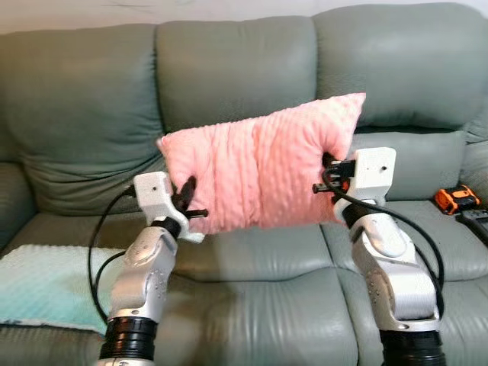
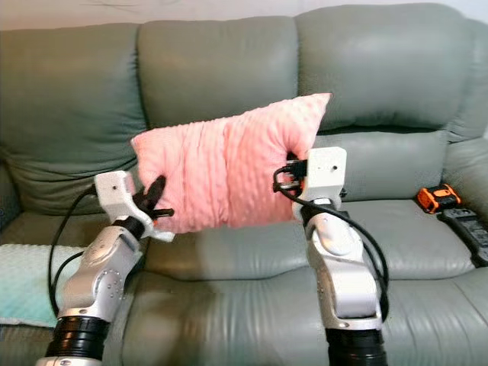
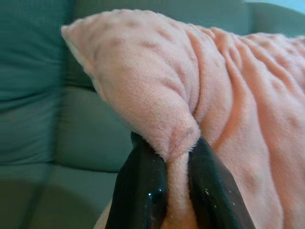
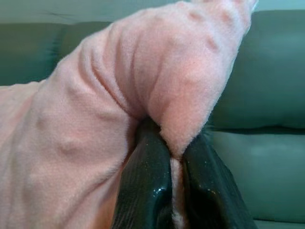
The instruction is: Move the pillow to the sofa
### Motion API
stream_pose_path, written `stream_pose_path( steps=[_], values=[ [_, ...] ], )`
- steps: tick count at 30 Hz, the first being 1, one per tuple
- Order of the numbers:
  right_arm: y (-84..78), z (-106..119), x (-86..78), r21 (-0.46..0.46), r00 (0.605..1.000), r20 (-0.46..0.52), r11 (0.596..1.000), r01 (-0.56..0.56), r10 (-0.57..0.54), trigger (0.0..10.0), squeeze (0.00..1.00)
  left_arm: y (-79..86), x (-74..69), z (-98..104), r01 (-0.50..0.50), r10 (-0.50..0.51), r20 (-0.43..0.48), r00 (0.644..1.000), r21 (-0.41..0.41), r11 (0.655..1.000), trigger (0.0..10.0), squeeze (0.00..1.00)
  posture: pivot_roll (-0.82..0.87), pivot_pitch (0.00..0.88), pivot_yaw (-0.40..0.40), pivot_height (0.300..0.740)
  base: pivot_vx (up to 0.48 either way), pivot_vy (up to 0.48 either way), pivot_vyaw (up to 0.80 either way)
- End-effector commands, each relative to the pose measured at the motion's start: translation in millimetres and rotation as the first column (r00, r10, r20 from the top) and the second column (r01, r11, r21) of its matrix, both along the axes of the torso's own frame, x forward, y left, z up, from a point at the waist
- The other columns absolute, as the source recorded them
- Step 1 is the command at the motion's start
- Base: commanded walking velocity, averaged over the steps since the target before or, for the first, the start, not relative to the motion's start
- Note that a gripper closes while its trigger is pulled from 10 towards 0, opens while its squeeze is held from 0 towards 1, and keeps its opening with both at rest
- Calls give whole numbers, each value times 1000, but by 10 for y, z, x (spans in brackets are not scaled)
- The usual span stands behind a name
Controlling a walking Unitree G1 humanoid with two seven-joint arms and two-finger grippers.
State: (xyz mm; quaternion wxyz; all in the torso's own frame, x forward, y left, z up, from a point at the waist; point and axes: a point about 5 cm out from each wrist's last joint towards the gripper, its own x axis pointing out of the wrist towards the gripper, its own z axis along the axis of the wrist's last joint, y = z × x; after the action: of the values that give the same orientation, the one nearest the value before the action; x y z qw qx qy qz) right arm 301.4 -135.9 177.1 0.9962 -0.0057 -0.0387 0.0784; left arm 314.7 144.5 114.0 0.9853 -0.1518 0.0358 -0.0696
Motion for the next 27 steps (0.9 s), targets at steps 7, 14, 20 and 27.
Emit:
stream_pose_path(
  steps=[7, 14, 20, 27],
  values=[
    [-25, -251, 11, 9, 997, -76, 999, -34, 35, 10000, 0, 150, -44, -255, 10, 0, -80, 997, 118, 993, 10000, 0, -48, 0, 54, 740, 0, 0, 0],
    [-190, -665, 31, -35, 979, -204, 999, -1, -6, 10000, 0, 204, -172, -726, 90, -51, -227, 973, 164, 982, 10000, 0, -36, 6, 46, 740, 0, 0, 0],
    [-360, -871, -2, -36, 961, -260, 996, 87, -93, 10000, 0, 46, -128, -866, 163, -109, -280, 954, 177, 971, 10000, 0, -54, 57, 69, 740, 0, 0, 0],
    [-473, -1147, -134, -21, 927, -336, 985, 170, -167, 10000, 0, -70, -130, -961, 259, -182, -305, 935, 233, 937, 10000, 0, -64, 128, 107, 740, 0, 0, 0]
  ],
)
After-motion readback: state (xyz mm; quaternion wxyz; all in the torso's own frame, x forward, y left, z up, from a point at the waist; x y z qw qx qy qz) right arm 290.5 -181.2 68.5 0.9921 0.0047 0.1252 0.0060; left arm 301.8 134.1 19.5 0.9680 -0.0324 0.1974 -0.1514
